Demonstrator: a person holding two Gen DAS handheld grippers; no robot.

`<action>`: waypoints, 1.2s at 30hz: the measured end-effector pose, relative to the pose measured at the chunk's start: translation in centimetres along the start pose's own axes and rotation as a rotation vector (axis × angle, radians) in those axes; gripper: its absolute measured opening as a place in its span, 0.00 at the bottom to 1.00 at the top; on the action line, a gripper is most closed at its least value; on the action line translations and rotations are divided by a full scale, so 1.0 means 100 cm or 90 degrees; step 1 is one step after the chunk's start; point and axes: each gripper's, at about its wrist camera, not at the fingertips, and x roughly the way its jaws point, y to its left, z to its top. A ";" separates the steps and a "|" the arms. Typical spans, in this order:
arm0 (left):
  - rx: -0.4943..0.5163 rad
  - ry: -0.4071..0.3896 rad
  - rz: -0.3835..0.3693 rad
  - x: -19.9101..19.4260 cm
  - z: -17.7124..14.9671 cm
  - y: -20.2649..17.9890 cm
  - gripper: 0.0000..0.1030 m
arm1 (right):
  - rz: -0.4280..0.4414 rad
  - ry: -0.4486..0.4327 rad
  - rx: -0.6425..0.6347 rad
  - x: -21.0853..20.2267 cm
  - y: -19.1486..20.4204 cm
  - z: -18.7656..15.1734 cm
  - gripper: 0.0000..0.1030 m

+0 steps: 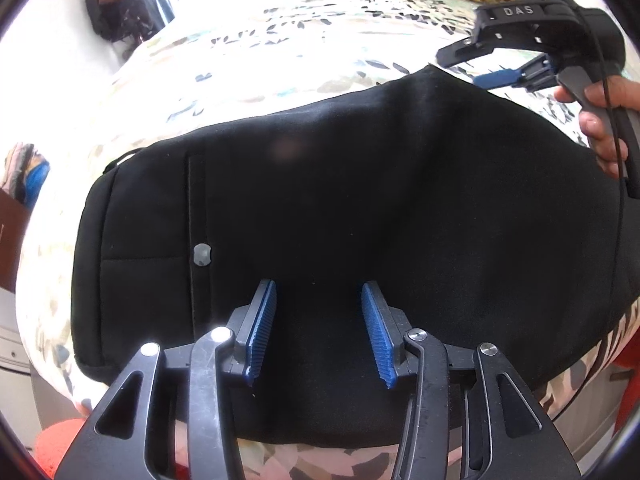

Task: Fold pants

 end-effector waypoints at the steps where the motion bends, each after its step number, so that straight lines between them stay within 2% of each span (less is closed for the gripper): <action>1: -0.015 -0.001 -0.009 -0.004 0.000 0.003 0.52 | -0.054 -0.055 0.011 -0.020 -0.007 0.001 0.73; 2: -0.029 -0.005 -0.009 -0.009 0.000 0.005 0.56 | -0.077 -0.099 0.001 -0.045 -0.009 -0.002 0.76; 4: -0.044 -0.030 -0.001 -0.023 0.004 0.003 0.59 | -0.137 -0.152 -0.050 -0.091 -0.003 -0.021 0.95; 6: -0.042 -0.064 -0.027 -0.038 0.012 -0.010 0.63 | -0.218 -0.170 -0.102 -0.123 0.006 -0.061 0.99; 8: -0.026 -0.086 -0.053 -0.047 0.017 -0.032 0.72 | -0.277 -0.153 -0.108 -0.134 0.006 -0.110 0.99; 10: 0.022 -0.064 -0.054 -0.041 0.015 -0.061 0.73 | -0.287 -0.118 -0.092 -0.130 -0.004 -0.162 0.99; 13: 0.106 0.069 0.007 -0.003 -0.013 -0.091 0.74 | -0.324 -0.041 -0.049 -0.102 -0.031 -0.231 0.99; 14: 0.108 0.041 0.016 -0.008 -0.024 -0.091 0.74 | -0.314 -0.050 -0.022 -0.102 -0.039 -0.250 1.00; 15: 0.107 0.024 0.025 -0.018 -0.028 -0.091 0.74 | -0.299 -0.101 -0.018 -0.113 -0.039 -0.264 1.00; 16: 0.110 0.033 0.031 -0.024 -0.030 -0.091 0.73 | -0.310 -0.095 -0.028 -0.117 -0.037 -0.270 1.00; 17: 0.105 0.031 0.029 -0.030 -0.031 -0.092 0.72 | -0.329 -0.065 -0.052 -0.118 -0.033 -0.271 0.99; 18: 0.092 0.010 0.018 -0.040 -0.030 -0.092 0.73 | -0.350 -0.062 -0.076 -0.123 -0.027 -0.271 0.97; 21: 0.074 -0.053 -0.021 -0.059 -0.016 -0.111 0.73 | -0.368 -0.203 -0.069 -0.163 -0.022 -0.270 0.98; 22: 0.077 -0.061 -0.033 -0.060 -0.009 -0.121 0.73 | -0.376 -0.227 -0.052 -0.171 -0.027 -0.266 0.99; 23: 0.083 -0.066 -0.050 -0.057 -0.004 -0.133 0.73 | -0.395 -0.224 -0.020 -0.171 -0.044 -0.258 0.99; 24: 0.095 -0.069 -0.061 -0.053 0.001 -0.147 0.73 | -0.395 -0.224 -0.020 -0.171 -0.044 -0.258 0.99; 26: 0.134 -0.048 -0.052 -0.033 -0.002 -0.172 0.73 | -0.399 -0.169 0.015 -0.156 -0.070 -0.256 0.99; 27: 0.152 -0.012 -0.035 -0.019 -0.007 -0.181 0.73 | -0.391 -0.122 0.046 -0.145 -0.085 -0.259 1.00; 28: 0.160 0.007 -0.023 -0.011 -0.008 -0.188 0.73 | -0.359 -0.132 0.074 -0.145 -0.095 -0.267 1.00; 29: 0.156 -0.023 -0.026 -0.016 -0.015 -0.185 0.73 | -0.338 -0.169 0.081 -0.153 -0.098 -0.273 1.00; 31: 0.161 -0.014 -0.030 -0.020 -0.020 -0.179 0.75 | -0.345 -0.143 0.073 -0.154 -0.098 -0.277 1.00; 34: 0.132 -0.003 -0.043 -0.022 -0.016 -0.170 0.76 | -0.327 -0.148 0.068 -0.161 -0.099 -0.284 1.00; 36: 0.093 -0.003 -0.049 -0.030 -0.019 -0.163 0.76 | -0.275 -0.223 0.134 -0.197 -0.107 -0.290 0.99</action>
